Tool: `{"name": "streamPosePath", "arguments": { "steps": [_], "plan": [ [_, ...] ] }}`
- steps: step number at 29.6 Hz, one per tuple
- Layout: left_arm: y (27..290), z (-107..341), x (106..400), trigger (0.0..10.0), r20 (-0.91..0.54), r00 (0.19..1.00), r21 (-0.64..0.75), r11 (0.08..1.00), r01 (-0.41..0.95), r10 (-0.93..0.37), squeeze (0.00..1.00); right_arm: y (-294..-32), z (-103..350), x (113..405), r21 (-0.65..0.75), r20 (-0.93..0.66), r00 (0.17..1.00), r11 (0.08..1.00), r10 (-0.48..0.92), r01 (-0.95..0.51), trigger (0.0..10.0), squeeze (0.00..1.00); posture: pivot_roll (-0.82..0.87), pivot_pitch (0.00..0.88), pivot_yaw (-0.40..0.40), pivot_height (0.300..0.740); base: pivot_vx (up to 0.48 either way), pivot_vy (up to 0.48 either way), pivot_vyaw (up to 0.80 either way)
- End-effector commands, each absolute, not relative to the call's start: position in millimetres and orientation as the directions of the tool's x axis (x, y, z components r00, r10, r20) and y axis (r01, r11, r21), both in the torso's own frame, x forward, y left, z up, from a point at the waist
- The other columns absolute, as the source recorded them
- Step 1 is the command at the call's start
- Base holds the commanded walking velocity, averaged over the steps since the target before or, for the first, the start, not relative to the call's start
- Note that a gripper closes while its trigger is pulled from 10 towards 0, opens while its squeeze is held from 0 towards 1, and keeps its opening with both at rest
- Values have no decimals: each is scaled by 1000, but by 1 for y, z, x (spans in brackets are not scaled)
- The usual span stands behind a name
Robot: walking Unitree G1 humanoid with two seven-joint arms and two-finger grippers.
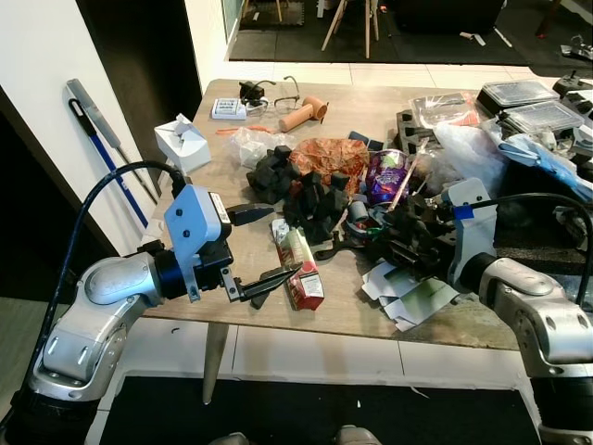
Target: Picking trash to rubbish bin
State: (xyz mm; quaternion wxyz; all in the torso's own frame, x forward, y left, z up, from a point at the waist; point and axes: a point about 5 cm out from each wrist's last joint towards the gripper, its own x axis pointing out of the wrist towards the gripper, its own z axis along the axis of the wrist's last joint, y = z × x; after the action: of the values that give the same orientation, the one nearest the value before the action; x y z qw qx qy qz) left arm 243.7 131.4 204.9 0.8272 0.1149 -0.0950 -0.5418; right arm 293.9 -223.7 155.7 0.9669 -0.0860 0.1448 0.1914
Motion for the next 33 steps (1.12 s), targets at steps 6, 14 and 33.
{"name": "streamPosePath", "arguments": {
  "steps": [6,14,33],
  "plan": [
    [131,204,240,10000,20,394,282,383,880,-919,0,-228,158,300,-130,-277,905,920,324,-369,0,0,-68,78,25,740,0,0,0],
    [129,204,239,10000,23,391,276,382,882,-920,0,-228,162,301,-129,-255,911,922,325,-365,0,0,-70,77,24,740,0,0,0],
    [123,206,238,10000,58,379,259,381,888,-924,0,-218,211,295,73,59,872,869,485,-489,0,0,-81,67,18,740,0,0,0]
  ]
}}
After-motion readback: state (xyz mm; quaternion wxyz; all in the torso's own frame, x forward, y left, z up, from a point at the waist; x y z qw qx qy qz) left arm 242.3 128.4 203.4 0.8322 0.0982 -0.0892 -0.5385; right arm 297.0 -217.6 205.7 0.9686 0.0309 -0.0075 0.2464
